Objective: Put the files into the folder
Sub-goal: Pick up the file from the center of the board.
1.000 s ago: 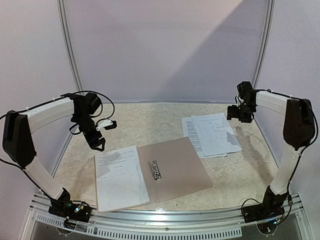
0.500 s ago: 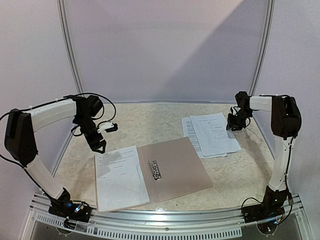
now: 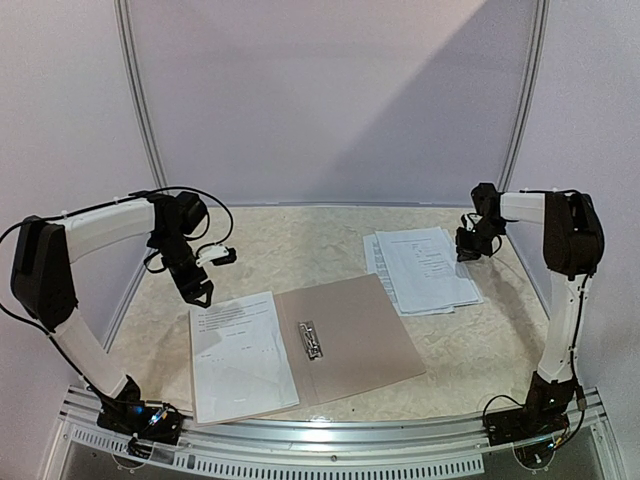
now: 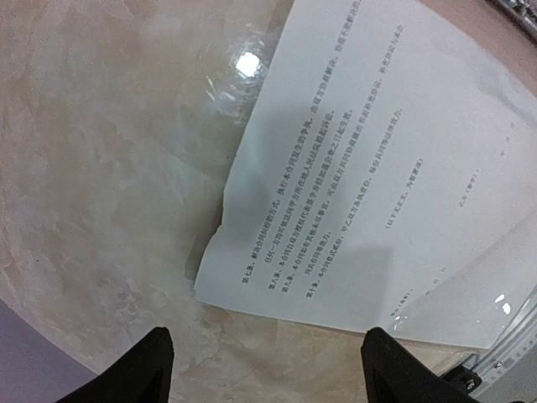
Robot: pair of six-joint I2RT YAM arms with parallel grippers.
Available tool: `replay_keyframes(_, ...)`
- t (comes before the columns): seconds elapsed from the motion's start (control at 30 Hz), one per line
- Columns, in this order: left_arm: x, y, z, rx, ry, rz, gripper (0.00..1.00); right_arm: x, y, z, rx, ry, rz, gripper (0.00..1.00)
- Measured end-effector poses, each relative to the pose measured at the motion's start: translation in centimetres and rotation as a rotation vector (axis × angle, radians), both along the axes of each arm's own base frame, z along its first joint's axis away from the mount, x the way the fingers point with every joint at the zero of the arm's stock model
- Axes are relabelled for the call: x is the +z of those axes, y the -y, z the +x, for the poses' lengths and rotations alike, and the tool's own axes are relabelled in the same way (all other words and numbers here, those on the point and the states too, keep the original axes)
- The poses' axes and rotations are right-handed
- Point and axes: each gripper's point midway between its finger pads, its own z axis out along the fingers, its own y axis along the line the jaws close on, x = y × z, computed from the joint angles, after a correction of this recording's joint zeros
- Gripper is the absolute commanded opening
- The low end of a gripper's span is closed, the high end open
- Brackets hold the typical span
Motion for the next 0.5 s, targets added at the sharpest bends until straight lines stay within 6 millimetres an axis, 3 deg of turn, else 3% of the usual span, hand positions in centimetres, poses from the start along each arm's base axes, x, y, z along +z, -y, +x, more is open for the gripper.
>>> replay_keyframes(0.07,0.0,0.0,0.0,0.000,0.000,0.000,0.79,0.3,-0.4,-0.4,0.010,0.000,0.020,0.01)
replay_keyframes(0.23,0.0,0.0,0.0,-0.002,0.000,0.000,0.79,1.7,-1.1,-0.6,0.040,0.024,0.059,0.25)
replay_keyframes(0.5,0.0,0.0,0.0,-0.003,0.000,0.000,0.79,1.8,-0.6,-0.5,0.047,0.028,0.073,0.43)
